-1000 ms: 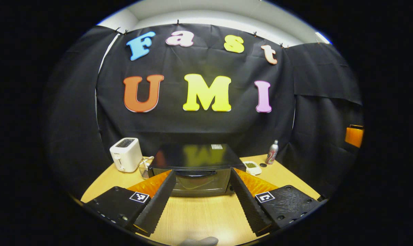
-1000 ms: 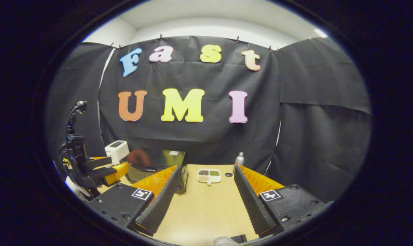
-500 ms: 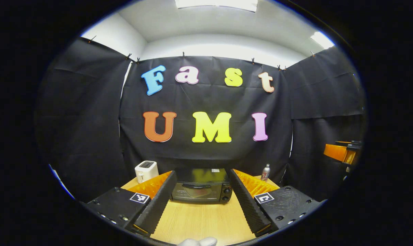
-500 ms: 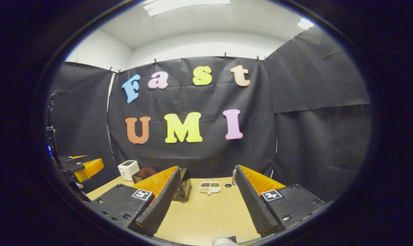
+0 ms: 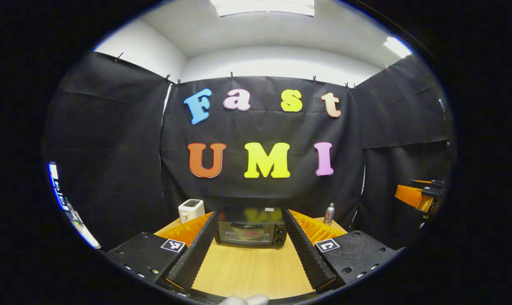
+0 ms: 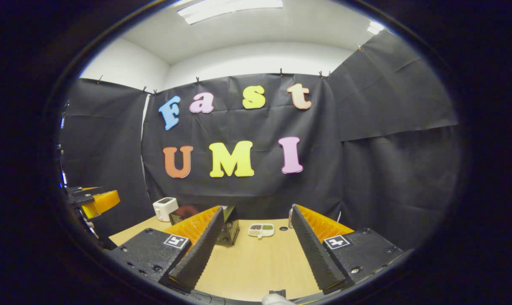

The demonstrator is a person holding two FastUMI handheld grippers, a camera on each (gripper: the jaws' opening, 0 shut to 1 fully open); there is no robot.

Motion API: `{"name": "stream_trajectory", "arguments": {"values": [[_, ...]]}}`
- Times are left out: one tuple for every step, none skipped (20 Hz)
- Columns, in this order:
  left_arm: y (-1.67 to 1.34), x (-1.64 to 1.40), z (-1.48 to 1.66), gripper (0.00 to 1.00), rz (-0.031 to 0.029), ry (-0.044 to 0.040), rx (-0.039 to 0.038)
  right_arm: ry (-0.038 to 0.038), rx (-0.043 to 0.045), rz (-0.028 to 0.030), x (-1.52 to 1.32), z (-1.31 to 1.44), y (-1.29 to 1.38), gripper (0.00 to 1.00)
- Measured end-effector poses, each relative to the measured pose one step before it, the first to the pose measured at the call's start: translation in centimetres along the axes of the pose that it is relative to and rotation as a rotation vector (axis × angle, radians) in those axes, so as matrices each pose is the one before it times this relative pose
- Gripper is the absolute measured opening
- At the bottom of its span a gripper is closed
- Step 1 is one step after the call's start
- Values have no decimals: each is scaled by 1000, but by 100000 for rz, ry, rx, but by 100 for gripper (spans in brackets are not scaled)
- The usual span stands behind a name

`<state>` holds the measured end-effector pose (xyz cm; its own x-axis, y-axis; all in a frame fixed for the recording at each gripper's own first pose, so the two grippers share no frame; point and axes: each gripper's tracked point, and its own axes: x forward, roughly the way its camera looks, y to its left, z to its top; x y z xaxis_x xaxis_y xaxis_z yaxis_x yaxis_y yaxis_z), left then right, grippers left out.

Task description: Open the electric oven with the left hand, put the food in, and close the electric oven.

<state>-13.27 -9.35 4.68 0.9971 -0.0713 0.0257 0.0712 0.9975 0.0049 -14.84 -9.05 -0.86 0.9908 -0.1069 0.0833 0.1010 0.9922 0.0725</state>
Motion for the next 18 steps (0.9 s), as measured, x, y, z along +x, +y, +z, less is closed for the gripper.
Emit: {"name": "stream_trajectory", "arguments": {"values": [[106,-152,196,95,598,-238,220,253,47,-37,-88,-251,-47,100],[-40,86,251,95,-140,-191,562,516,-20,160,-14,-135,14,100],[97,93,31,95,334,-15,603,-1,122,114,-107,-71,29,100],[40,230,71,95,35,90,479,527,177,7,-33,-58,46,100],[-36,184,102,95,-103,-55,445,198,434,-375,-254,49,-82,100],[-24,3,-66,95,243,364,413,538,-42,6,-168,135,27,100],[132,381,20,95,83,93,192,-363,-138,290,115,212,52,100],[-115,266,111,95,-315,-247,-287,-287,-350,-407,114,296,46,100],[217,119,202,95,1011,-336,-137,-803,-859,-196,392,179,124,100],[136,290,116,95,133,-181,466,-429,-1027,-289,248,228,64,100],[121,157,-99,96,126,212,143,-737,-353,171,337,138,258,100],[-8,335,-36,95,-452,235,23,-119,-108,463,178,154,396,100],[22,454,129,95,-378,169,115,-387,-140,277,188,133,307,100],[273,385,-32,95,-25,338,-142,-97,-190,13,355,101,161,100],[265,341,79,95,-369,156,-233,-348,78,-13,476,81,202,100],[247,412,180,95,-1,-228,-30,-310,160,42,327,176,275,100],[293,607,101,95,-124,-461,220,-373,286,-193,558,93,184,100],[199,611,20,95,-400,-46,78,-233,127,-42,430,49,203,100]]}}
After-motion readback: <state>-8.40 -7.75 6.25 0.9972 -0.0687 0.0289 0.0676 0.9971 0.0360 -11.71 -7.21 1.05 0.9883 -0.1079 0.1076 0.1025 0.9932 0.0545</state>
